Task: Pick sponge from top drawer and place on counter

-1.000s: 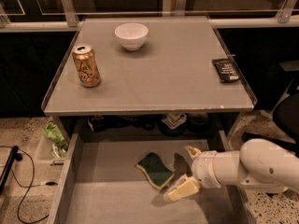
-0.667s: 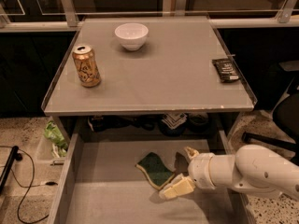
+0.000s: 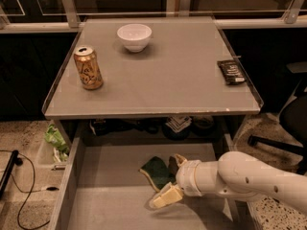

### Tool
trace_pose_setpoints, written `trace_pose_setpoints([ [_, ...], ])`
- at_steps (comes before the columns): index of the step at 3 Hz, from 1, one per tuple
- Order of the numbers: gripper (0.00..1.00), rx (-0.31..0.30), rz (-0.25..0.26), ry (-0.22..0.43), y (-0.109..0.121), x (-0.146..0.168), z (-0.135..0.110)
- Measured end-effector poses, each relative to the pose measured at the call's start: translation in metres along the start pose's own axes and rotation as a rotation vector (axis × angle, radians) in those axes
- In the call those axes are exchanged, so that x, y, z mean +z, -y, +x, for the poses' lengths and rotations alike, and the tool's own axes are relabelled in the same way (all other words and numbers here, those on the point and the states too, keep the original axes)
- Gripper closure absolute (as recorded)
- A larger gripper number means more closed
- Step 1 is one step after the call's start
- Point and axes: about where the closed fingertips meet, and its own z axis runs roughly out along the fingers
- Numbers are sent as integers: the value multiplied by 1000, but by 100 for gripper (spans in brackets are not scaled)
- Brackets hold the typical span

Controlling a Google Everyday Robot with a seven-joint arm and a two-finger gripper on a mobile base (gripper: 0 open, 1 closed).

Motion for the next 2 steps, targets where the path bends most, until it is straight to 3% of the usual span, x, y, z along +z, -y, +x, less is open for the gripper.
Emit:
trace_pose_setpoints([
  [1,0,-49,5,-27,-9,14,-2],
  [2,19,-51,6,-27,-9,15,-2],
])
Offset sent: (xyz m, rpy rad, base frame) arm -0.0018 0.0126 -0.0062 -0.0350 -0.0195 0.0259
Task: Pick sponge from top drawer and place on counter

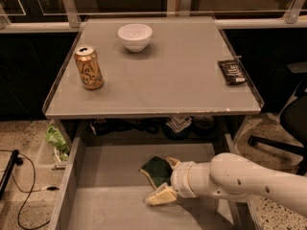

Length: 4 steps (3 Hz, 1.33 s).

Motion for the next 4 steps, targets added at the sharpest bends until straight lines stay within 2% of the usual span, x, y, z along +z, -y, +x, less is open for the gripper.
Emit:
trace_pose_setpoints([
  [3,89,0,0,0,0,0,0],
  [4,100,0,0,0,0,0,0],
])
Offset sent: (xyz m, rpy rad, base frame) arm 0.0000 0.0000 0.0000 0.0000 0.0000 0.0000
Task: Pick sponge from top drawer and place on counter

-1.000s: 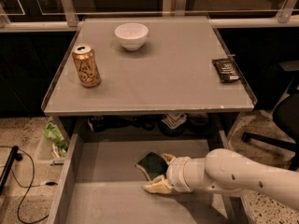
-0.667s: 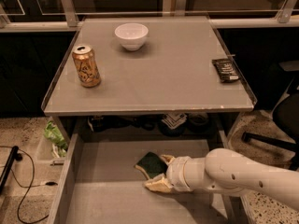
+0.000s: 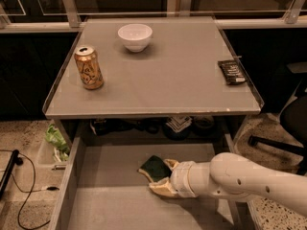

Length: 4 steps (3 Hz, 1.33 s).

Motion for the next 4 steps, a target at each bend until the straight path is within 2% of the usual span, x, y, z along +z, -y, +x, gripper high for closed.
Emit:
trace_pose_setpoints([
  [1,100,5,-31,18,3,-9,-4],
  [3,100,2,-119,152,37,-79,-32],
  [4,100,-12,-169,191,48,-122,-46],
])
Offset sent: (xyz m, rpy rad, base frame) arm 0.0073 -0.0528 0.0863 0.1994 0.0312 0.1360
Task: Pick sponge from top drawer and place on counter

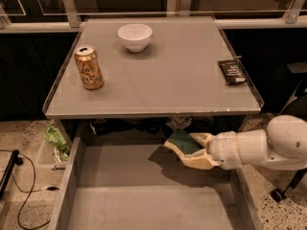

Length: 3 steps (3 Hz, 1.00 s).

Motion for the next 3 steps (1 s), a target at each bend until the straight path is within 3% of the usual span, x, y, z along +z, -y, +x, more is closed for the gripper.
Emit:
trace_pose_setpoints([
  [1,100,-54,10,8,3,-48,-28],
  [2,100,-149,34,-21,-8,-85,-65],
  [3,100,-261,26,-57,-37,-116,-98],
])
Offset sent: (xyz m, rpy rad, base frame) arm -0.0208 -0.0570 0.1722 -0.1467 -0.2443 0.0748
